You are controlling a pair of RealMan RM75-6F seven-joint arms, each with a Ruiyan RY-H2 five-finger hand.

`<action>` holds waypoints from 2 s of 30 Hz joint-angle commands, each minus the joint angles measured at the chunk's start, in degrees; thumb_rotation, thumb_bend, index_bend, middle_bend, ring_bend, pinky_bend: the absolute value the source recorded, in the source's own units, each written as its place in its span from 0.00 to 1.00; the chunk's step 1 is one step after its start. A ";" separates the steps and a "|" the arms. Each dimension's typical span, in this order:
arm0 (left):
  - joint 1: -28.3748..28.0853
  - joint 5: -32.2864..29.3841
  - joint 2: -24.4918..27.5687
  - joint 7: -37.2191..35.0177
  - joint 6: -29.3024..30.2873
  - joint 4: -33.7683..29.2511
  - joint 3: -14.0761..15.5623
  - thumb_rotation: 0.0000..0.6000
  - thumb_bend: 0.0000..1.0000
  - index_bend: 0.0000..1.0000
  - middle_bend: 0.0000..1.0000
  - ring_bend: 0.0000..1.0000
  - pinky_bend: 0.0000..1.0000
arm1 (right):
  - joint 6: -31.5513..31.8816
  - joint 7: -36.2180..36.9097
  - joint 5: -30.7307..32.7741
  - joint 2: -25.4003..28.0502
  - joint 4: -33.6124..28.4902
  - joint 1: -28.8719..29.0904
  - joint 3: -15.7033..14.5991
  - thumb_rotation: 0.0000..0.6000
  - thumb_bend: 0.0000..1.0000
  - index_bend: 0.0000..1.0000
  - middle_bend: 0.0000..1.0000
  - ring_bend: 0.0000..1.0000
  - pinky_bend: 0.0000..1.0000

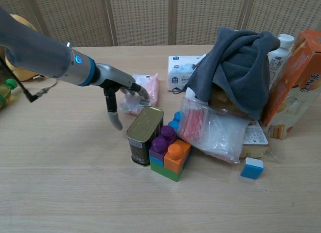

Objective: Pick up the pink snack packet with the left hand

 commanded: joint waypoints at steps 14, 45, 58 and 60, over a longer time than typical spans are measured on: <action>-0.15 10.95 10.01 -1.75 19.46 -14.54 8.42 1.00 0.02 0.01 0.00 0.00 0.00 | -0.44 -0.11 -0.04 0.02 0.09 0.13 -0.09 1.00 0.00 0.00 0.00 0.00 0.00; 10.46 77.88 -9.15 -22.06 31.26 34.49 16.50 1.00 0.00 0.00 0.00 0.00 0.00 | -0.88 -2.77 1.91 -1.22 0.92 0.44 0.39 1.00 0.00 0.00 0.00 0.00 0.00; 8.58 80.94 -18.87 -27.82 26.11 46.23 16.01 1.00 0.00 0.00 0.00 0.00 0.00 | -0.45 -1.72 2.55 -0.96 1.12 0.09 0.95 1.00 0.00 0.00 0.00 0.00 0.00; 8.34 81.03 -19.20 -28.05 25.26 46.07 15.96 1.00 0.00 0.01 0.00 0.00 0.02 | -0.51 -1.75 2.82 -0.99 1.14 0.11 1.06 1.00 0.00 0.00 0.00 0.00 0.00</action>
